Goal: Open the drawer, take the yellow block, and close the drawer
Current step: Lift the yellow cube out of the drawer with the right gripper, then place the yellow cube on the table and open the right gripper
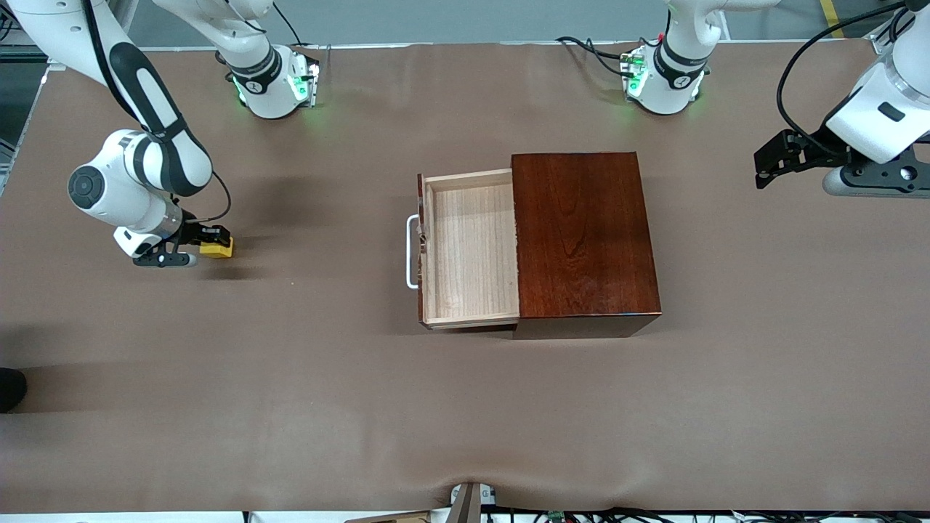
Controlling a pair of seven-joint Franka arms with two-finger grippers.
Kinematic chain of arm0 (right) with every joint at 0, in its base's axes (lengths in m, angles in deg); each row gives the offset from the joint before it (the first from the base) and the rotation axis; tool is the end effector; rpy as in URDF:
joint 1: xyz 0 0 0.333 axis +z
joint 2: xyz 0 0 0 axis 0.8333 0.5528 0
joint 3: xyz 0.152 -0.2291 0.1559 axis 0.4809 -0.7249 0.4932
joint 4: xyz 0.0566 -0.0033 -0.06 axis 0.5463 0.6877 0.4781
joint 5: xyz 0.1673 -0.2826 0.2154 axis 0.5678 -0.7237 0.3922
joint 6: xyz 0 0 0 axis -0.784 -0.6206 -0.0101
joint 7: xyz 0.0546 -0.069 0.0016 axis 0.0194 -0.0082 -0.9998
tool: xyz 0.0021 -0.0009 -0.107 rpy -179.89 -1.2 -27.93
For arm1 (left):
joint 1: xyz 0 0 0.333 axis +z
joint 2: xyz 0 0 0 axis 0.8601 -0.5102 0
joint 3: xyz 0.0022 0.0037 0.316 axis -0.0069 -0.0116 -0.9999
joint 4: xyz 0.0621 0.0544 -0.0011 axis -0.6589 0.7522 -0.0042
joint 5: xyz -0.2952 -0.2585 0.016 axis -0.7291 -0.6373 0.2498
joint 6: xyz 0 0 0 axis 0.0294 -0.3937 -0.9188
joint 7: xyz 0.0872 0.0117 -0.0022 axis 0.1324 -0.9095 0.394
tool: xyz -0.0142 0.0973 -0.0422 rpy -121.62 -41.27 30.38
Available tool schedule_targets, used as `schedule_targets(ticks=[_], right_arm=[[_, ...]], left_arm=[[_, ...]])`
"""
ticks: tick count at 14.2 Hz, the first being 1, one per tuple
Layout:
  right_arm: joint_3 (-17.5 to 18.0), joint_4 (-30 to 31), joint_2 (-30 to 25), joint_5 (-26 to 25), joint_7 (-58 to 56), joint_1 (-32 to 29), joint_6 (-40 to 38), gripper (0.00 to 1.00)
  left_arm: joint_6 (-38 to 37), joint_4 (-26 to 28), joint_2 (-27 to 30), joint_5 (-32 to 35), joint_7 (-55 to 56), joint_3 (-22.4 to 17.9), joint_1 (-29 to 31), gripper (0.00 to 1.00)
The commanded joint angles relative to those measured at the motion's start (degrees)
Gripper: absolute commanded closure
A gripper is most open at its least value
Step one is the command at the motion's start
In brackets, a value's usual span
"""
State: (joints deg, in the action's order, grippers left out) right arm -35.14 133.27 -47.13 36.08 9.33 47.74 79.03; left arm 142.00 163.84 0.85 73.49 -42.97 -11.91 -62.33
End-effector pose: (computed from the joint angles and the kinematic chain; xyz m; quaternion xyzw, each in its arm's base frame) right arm 0.4599 -0.0873 0.1944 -0.9978 0.0070 0.0572 0.0326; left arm 0.5436 -0.0849 0.6415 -0.9991 0.0407 -0.0023 0.0142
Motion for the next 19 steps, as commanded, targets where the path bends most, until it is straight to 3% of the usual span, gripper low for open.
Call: schedule_targets(ticks=[1,3,7,8,9,10,14,19], right_arm=[[1.01,1.99,-2.59,-0.29,1.10,-1.31,-0.66,0.92],[1.01,1.82,-2.15,-0.29,3.56,-1.05,-0.40,0.82],[1.27,1.64,-1.89,-0.12,6.55,0.53,0.04,0.81],[1.27,1.47,-1.89,-0.03,6.64,0.53,0.04,0.53],[1.27,1.03,-1.71,0.40,6.82,0.62,0.04,0.09],[1.36,0.68,-1.71,0.41,6.99,0.71,-0.13,0.00],[1.45,-4.22,-4.25,0.32,6.73,0.88,-6.95,0.00],[1.36,-25.91,-6.63,0.32,7.87,0.97,-35.94,0.00]], left_arm=[[-0.45,-1.35,-1.21,0.28,-0.07,0.31,-0.16,0.00],[-0.54,-1.35,-1.39,0.02,-0.16,0.57,-0.77,0.00],[-0.45,-1.44,-5.51,-0.16,-0.16,0.83,-1.30,0.00],[-0.54,-1.52,-7.09,-0.42,0.10,0.83,-1.30,0.00],[-0.45,-1.18,-7.02,-0.34,-0.42,0.92,-1.30,0.00],[-0.45,-1.26,-7.19,0.27,0.18,1.27,-1.39,0.00],[-0.63,-1.26,-8.24,-0.51,6.49,1.89,-1.92,0.00],[0.16,-2.92,-10.26,-0.42,29.32,6.63,-4.46,0.00]])
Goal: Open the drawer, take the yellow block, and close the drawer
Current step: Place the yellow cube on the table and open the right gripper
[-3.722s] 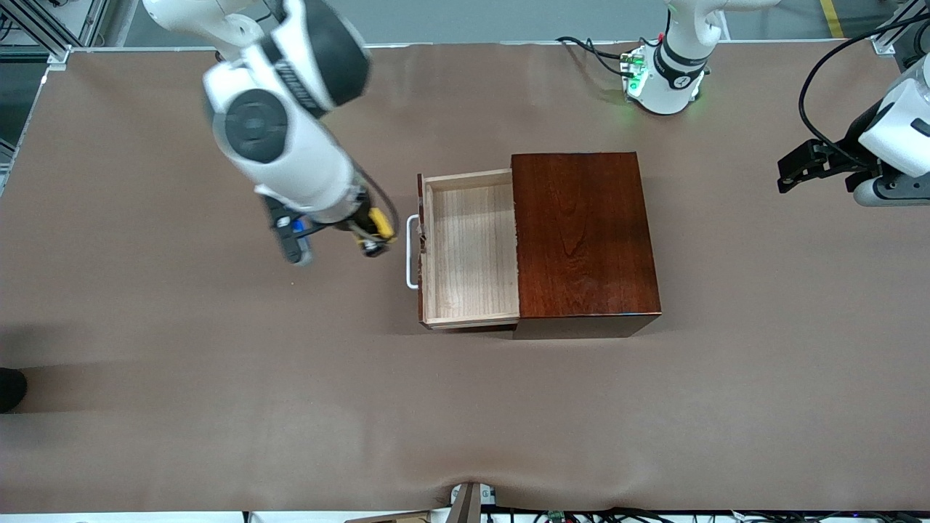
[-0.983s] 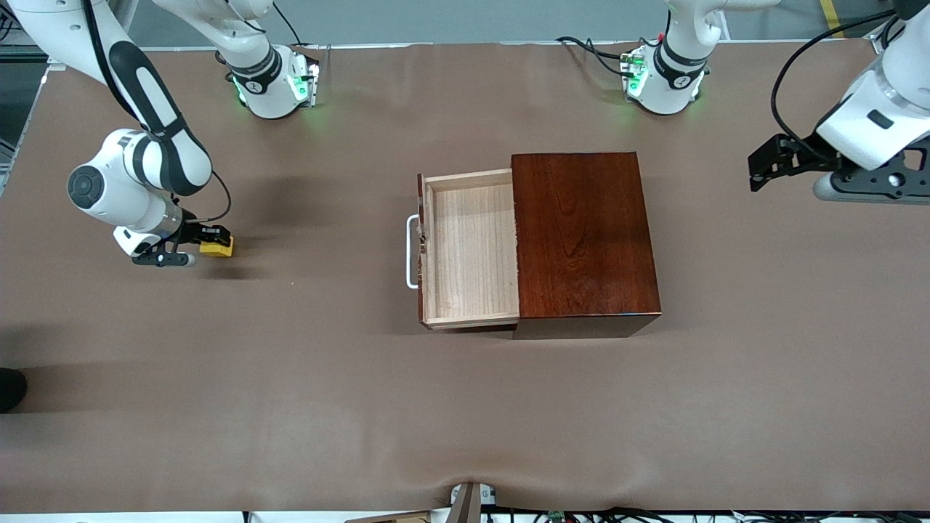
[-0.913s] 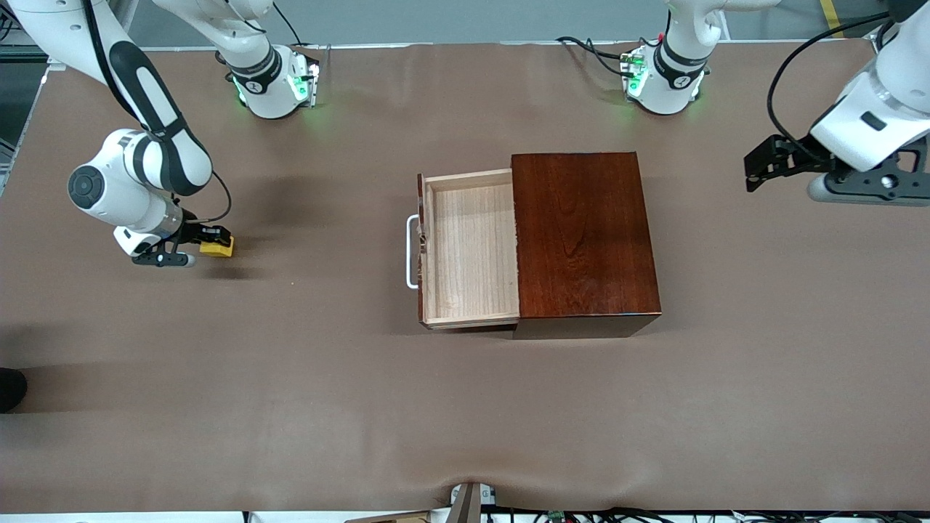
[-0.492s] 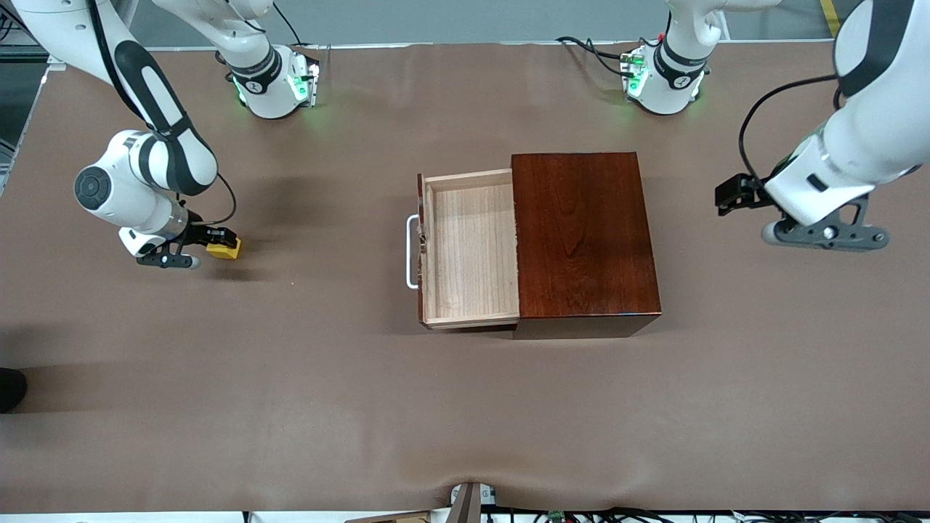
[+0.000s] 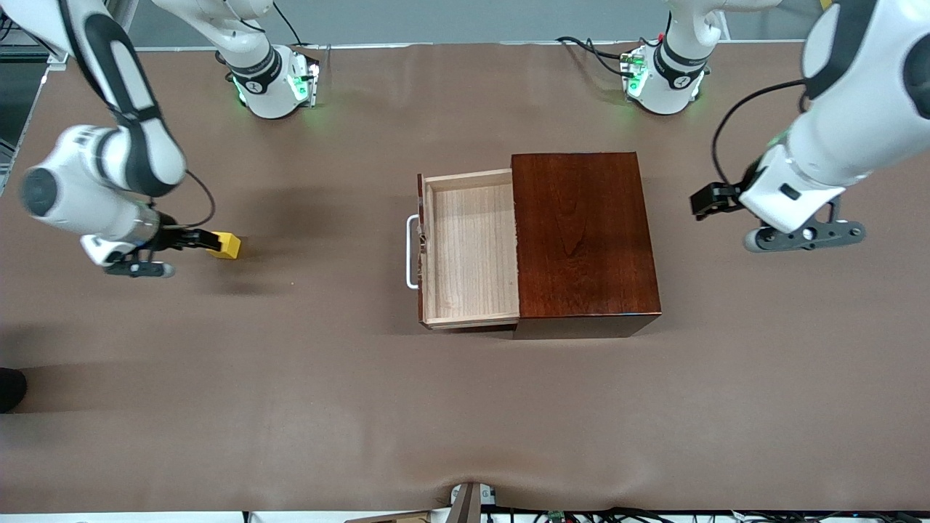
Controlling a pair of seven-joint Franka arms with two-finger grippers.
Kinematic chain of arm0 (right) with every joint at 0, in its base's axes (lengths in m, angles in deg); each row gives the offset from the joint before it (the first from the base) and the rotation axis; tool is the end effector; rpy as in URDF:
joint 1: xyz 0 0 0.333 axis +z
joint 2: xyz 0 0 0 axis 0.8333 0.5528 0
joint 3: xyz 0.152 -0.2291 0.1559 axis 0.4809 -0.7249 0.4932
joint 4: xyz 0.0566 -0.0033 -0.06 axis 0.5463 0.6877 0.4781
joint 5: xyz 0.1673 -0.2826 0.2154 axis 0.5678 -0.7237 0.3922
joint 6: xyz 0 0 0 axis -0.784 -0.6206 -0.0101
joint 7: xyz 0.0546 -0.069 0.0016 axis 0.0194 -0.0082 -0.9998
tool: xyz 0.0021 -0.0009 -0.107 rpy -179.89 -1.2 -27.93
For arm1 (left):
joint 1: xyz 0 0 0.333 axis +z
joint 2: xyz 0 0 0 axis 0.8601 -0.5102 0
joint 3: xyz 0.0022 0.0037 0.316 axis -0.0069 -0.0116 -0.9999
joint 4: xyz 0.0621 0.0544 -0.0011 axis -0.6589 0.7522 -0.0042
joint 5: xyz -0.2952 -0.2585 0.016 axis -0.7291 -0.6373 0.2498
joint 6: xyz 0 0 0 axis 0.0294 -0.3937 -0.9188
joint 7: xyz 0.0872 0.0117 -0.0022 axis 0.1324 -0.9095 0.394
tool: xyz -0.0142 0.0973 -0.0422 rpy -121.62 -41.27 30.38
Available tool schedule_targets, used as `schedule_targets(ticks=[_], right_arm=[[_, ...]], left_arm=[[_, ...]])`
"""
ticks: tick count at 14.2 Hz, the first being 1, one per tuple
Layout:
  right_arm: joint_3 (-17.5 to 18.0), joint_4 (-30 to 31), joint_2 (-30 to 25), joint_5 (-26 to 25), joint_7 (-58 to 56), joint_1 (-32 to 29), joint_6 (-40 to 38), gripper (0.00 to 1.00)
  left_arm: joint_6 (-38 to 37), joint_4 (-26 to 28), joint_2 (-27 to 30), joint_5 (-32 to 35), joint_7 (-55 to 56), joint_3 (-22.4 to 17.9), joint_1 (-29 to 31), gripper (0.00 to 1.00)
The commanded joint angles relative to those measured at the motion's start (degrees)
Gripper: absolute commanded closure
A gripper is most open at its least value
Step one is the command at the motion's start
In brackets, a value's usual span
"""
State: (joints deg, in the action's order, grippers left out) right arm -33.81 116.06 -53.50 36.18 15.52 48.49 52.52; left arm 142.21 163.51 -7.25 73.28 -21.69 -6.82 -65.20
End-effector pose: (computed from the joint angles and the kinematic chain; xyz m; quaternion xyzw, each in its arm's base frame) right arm 0.5280 -0.0735 0.3284 -0.9949 0.0299 0.0820 0.0509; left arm 0.5652 -0.1639 0.5652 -0.9952 -0.0745 0.0600 0.0223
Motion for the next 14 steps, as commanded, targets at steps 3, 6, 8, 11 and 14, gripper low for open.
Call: schedule_targets(ticks=[3,6,8,11,14], right_arm=[[0.21,-22.41,-0.36,-0.83,7.38,1.79,-24.47,0.00],[0.39,-28.68,-1.75,-3.38,11.35,3.11,-32.42,0.00],[0.39,-28.61,-5.52,-4.26,11.35,4.43,-31.99,0.00],[0.47,-27.56,-10.10,-5.32,10.56,5.31,-29.80,0.00],[0.74,-25.97,-13.01,-6.10,9.95,5.84,-27.24,0.00]], left_arm=[[0.30,-7.16,-7.43,-1.00,23.50,2.07,-7.11,0.00],[4.07,-10.41,-11.83,-2.06,37.66,2.07,-13.18,0.00],[7.66,-11.29,-14.73,-1.97,45.93,1.99,-17.57,0.00],[16.70,-12.44,-18.16,-1.97,63.58,1.99,-22.85,0.00],[27.51,-12.53,-21.94,-1.97,81.50,1.99,-26.19,0.00]])
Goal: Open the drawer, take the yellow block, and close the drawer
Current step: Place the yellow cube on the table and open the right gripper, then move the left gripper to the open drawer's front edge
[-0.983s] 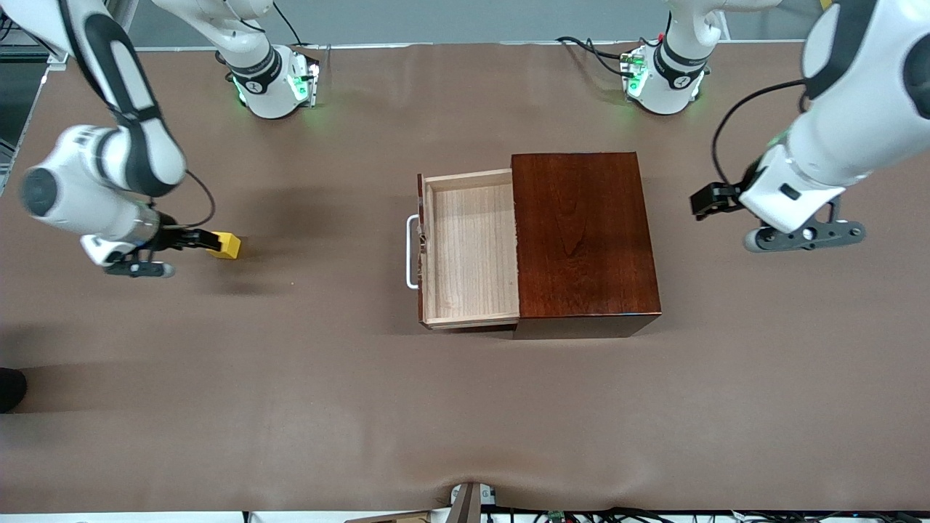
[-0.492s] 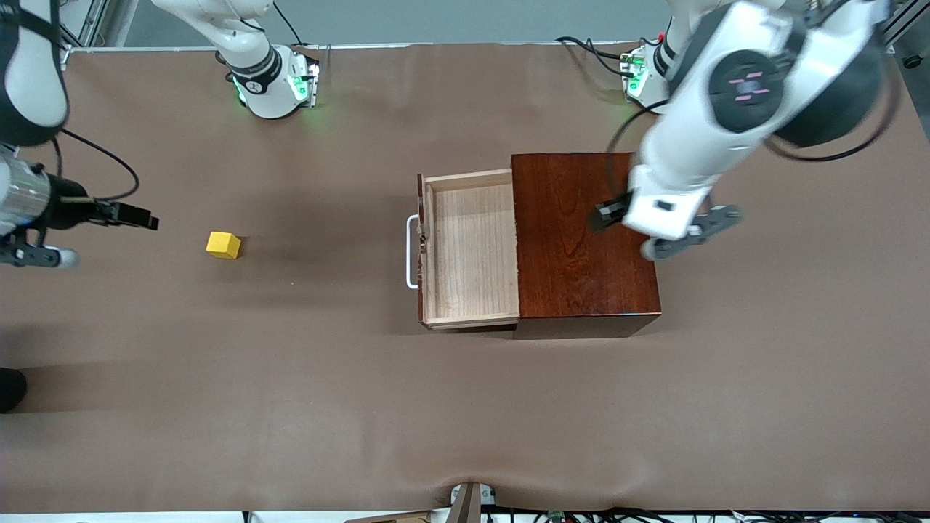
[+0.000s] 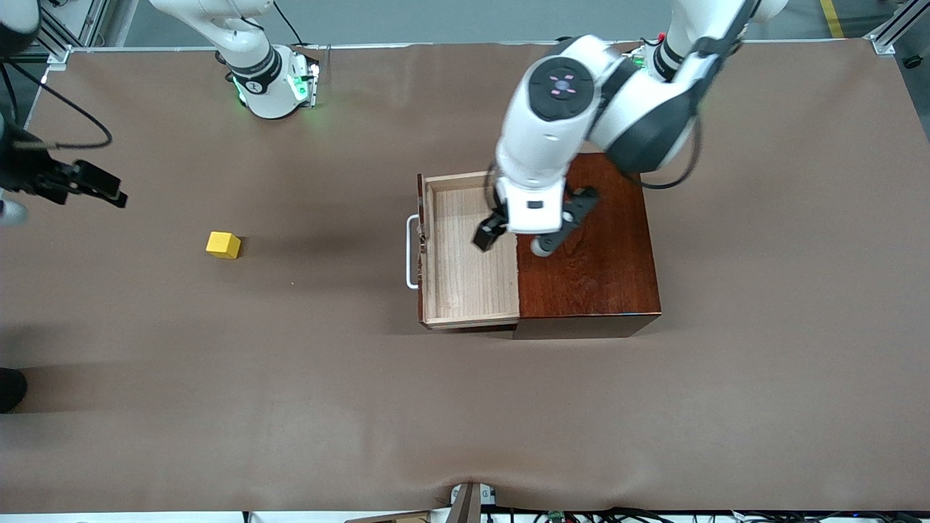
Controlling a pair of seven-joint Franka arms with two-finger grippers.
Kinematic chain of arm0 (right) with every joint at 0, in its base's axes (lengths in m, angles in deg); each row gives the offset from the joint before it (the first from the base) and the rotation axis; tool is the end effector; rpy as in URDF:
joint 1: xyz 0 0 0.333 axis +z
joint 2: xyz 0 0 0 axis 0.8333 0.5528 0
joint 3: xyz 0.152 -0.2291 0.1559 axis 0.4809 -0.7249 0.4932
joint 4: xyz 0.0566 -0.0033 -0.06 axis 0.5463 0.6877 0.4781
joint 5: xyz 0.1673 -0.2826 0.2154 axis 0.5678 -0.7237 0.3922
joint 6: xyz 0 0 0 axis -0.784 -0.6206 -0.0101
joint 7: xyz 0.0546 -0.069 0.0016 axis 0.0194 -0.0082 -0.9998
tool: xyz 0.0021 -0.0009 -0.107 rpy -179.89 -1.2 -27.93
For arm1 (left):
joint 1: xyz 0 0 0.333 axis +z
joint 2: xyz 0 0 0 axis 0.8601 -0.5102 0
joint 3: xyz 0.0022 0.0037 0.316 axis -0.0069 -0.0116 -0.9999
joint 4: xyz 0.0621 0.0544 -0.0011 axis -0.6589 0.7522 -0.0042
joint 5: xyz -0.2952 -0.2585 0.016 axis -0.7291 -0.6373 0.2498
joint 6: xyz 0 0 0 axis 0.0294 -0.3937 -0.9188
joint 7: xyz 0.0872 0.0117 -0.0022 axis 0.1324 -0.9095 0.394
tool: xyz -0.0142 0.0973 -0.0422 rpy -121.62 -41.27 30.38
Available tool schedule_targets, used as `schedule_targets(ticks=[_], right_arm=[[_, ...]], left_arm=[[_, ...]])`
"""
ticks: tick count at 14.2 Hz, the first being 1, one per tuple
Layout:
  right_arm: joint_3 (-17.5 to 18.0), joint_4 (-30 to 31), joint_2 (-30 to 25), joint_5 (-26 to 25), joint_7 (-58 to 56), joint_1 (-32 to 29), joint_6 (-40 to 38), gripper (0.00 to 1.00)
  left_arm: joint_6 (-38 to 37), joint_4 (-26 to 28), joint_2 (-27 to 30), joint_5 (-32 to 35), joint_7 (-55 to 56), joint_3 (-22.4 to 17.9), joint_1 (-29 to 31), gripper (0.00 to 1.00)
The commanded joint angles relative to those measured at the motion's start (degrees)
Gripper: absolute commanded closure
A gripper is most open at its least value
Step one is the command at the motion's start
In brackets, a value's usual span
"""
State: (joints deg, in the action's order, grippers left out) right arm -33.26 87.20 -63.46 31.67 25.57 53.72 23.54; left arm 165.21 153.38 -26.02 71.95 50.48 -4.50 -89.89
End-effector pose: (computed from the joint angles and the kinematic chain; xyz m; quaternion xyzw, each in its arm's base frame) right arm 0.5392 -0.0230 0.6156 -0.9992 0.0395 0.0028 0.0086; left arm 0.5298 -0.4688 0.4772 0.8818 0.4642 -0.0270 0.0792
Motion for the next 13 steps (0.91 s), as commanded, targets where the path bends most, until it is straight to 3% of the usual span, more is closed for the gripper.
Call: schedule_targets(ticks=[1,9,13], right_arm=[[0.19,2.62,-3.05,-1.77,-1.92,0.70,1.74,0.00],[0.01,0.61,-2.26,-1.51,-3.97,0.35,1.22,0.00],[-0.08,0.34,-1.99,-1.33,-3.96,0.17,1.30,0.00]], left_arm=[[7.85,-2.40,-4.22,-0.64,14.61,-0.42,-2.73,0.00],[16.92,-2.84,-10.11,-0.20,34.85,-1.21,-7.74,0.00],[20.19,-4.41,-11.78,-0.03,43.30,-7.70,-15.03,0.00]])
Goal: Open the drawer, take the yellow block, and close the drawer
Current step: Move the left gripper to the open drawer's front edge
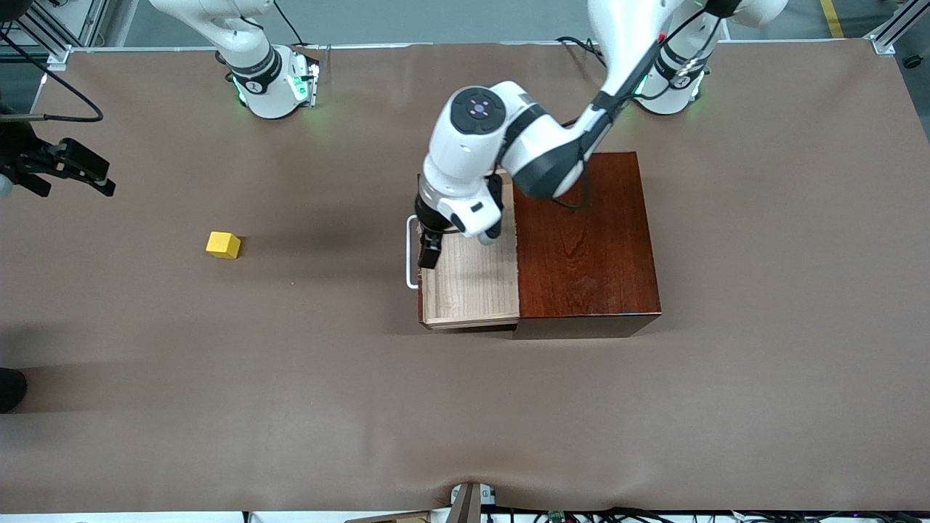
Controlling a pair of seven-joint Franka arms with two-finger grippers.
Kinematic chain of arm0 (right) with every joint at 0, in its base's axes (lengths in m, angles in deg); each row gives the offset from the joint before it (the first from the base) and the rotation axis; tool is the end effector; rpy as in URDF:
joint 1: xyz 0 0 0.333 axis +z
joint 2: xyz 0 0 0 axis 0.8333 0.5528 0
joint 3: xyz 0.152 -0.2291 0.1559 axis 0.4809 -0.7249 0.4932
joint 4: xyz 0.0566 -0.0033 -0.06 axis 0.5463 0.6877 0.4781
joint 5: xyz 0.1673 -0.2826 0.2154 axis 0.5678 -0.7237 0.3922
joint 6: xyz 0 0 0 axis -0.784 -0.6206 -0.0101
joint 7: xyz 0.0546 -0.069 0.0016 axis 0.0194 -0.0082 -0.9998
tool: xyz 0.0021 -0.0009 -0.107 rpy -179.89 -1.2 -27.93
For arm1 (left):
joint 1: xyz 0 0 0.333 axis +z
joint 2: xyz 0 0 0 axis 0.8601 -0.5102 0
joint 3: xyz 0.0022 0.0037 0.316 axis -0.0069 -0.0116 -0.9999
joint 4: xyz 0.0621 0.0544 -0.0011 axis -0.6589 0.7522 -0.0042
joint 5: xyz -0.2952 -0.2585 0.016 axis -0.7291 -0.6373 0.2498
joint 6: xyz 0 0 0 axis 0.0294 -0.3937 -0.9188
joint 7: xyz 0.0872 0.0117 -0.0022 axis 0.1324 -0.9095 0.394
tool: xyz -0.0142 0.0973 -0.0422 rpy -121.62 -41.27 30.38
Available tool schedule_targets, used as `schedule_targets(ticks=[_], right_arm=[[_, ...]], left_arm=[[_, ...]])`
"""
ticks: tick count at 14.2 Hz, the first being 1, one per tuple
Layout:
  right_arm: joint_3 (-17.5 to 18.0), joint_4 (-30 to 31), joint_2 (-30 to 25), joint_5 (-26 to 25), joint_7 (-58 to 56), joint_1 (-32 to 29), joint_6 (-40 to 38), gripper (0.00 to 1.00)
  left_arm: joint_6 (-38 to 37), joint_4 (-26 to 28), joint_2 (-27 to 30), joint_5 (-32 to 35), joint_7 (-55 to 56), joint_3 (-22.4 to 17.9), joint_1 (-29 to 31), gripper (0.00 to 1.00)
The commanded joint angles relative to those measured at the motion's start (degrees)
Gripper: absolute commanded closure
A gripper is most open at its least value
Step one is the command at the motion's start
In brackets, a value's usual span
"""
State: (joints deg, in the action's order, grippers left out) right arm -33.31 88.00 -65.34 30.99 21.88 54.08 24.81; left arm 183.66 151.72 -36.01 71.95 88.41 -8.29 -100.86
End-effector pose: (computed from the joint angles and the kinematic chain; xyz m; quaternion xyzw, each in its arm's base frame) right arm 0.5317 -0.0211 0.6285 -0.9998 0.0044 -0.0177 0.0020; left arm 0.4973 -0.5708 0.3962 0.7146 0.6813 -0.0566 0.1485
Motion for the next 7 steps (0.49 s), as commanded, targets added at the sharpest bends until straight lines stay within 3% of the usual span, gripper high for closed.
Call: schedule_targets(ticks=[1,3,7], right_arm=[[-0.03,-0.46,0.06,-0.48,-0.27,-0.18,0.21,0.00],[-0.03,-0.72,0.85,-0.22,-0.27,-0.18,0.56,0.00],[-0.03,-0.99,0.85,-0.30,-0.27,-0.18,0.21,0.00]], left_arm=[[2.70,-3.20,-2.41,-0.03,6.95,-5.84,-6.17,0.00],[4.80,-3.20,-3.91,-0.03,7.85,-8.75,-9.16,0.00],[5.43,-3.20,-5.76,-0.11,7.94,-8.85,-9.88,0.00]])
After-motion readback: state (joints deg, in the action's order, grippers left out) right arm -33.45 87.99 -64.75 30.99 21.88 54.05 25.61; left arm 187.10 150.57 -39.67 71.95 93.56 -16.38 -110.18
